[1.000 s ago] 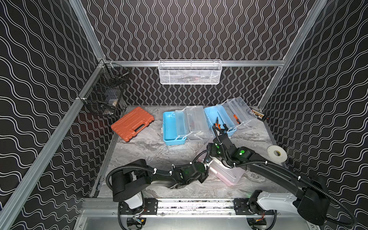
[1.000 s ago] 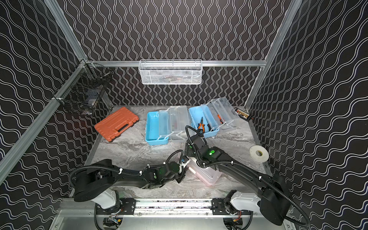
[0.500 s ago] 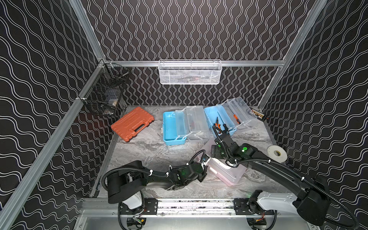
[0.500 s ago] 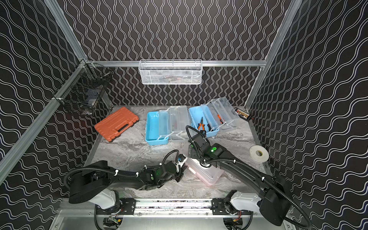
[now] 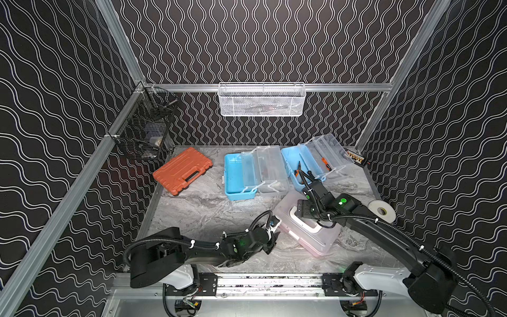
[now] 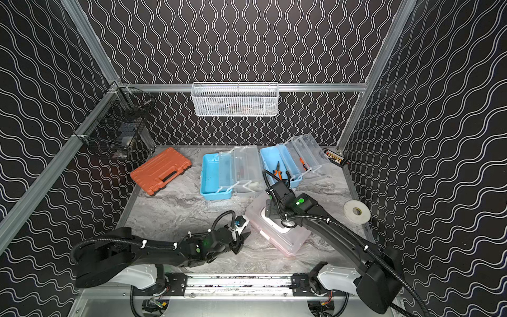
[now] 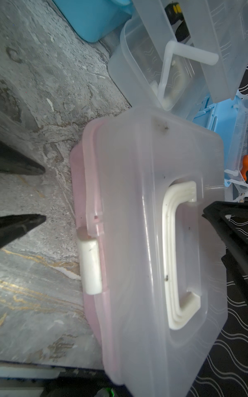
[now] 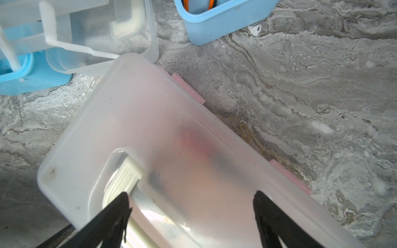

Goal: Close toolboxes
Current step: Fasten the toolbox latch on the toolbox.

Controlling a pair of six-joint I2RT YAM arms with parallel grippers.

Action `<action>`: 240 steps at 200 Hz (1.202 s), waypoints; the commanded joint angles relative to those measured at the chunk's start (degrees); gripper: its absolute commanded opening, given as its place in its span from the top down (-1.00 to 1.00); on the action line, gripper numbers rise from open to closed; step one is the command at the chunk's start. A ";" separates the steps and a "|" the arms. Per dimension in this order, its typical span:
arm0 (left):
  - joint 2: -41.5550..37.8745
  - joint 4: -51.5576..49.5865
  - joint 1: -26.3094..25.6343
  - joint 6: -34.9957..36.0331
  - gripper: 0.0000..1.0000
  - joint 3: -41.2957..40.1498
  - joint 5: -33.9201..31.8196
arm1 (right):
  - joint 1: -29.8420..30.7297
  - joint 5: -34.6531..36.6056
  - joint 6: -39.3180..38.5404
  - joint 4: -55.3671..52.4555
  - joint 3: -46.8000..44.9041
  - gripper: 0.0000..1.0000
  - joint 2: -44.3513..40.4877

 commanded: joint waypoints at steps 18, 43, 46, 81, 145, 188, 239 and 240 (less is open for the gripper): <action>-1.82 0.02 -3.10 5.06 0.17 0.49 0.80 | -0.21 -2.64 -2.02 -5.58 2.00 -0.79 -1.46; -0.78 0.68 -4.48 5.61 0.16 0.77 0.02 | -0.22 -5.70 -3.02 -5.75 2.08 -0.63 -2.59; -0.63 0.90 -4.63 5.69 0.16 0.77 -0.11 | -0.22 -6.14 -3.12 -5.69 2.02 -0.53 -2.69; 0.57 2.96 -5.53 5.54 0.16 0.67 -0.60 | -0.15 -10.03 -3.49 -4.77 0.82 0.37 -2.09; 4.68 4.55 -6.36 6.58 0.18 3.21 -0.48 | -0.22 -10.66 -1.59 -1.41 -3.98 1.00 -0.35; 8.15 5.20 -6.35 7.31 0.28 6.23 -0.89 | -0.22 -13.32 -1.21 -0.69 -6.86 1.00 0.40; 14.26 7.59 -6.31 8.24 0.42 9.97 -1.44 | -0.13 -14.67 -0.40 -0.67 -10.03 1.00 -0.65; 14.36 7.62 -6.33 8.23 0.42 10.03 -1.49 | -0.13 -14.68 -0.41 -0.67 -10.07 1.00 -0.65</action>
